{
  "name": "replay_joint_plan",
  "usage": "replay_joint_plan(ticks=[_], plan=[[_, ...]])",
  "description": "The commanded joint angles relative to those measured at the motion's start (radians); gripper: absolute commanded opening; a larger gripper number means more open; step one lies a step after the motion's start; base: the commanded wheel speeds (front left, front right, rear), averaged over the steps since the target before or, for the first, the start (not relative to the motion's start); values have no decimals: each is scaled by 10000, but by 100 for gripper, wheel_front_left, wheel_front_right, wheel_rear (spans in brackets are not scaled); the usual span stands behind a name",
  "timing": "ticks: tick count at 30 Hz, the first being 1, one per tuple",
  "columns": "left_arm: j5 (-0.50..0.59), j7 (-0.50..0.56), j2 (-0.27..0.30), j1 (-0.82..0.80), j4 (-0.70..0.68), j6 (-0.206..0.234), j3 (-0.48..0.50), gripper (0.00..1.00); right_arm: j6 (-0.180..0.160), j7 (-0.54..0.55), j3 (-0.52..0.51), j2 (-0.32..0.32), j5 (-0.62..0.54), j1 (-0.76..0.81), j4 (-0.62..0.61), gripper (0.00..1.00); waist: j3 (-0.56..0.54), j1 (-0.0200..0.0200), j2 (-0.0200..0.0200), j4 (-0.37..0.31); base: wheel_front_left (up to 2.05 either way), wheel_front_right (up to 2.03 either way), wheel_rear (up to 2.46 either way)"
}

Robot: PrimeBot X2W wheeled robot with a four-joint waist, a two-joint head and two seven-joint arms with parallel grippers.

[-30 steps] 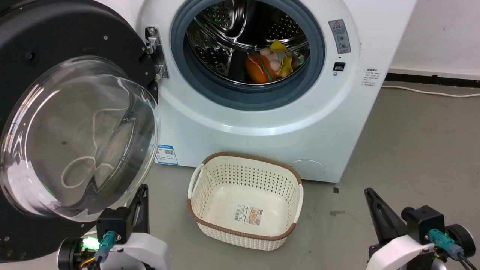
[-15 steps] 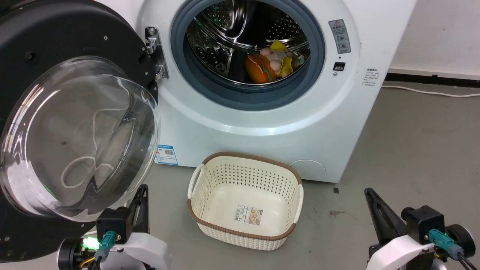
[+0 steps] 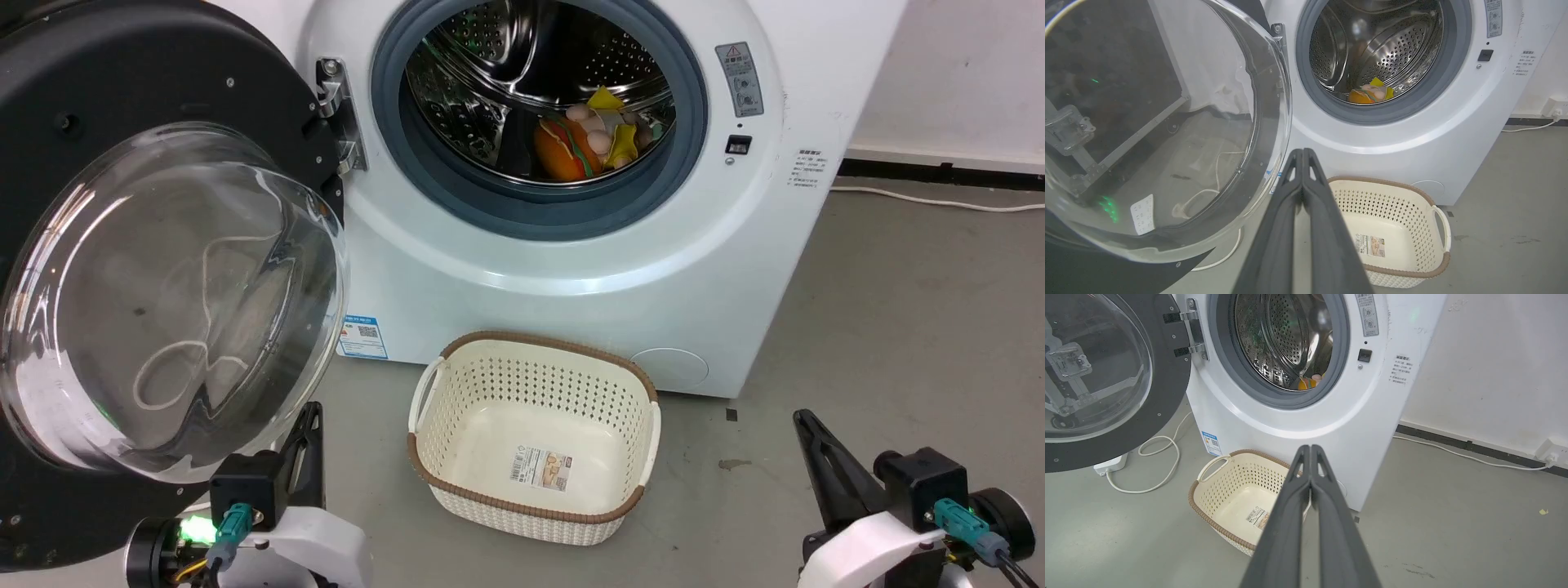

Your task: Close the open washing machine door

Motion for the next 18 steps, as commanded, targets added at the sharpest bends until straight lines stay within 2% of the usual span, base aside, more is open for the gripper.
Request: replay_joint_plan(ticks=[1,18], plan=[[0,0,0,0,0,0,0,100,0,0,0,0,0,0,0,100,0,0,-1,0,0,0,0],[-158,-282,0,-61,77,75,-188,100,1,-282,-175,4,170,44,51,100,-3,0,-1,124,0,0,0]])
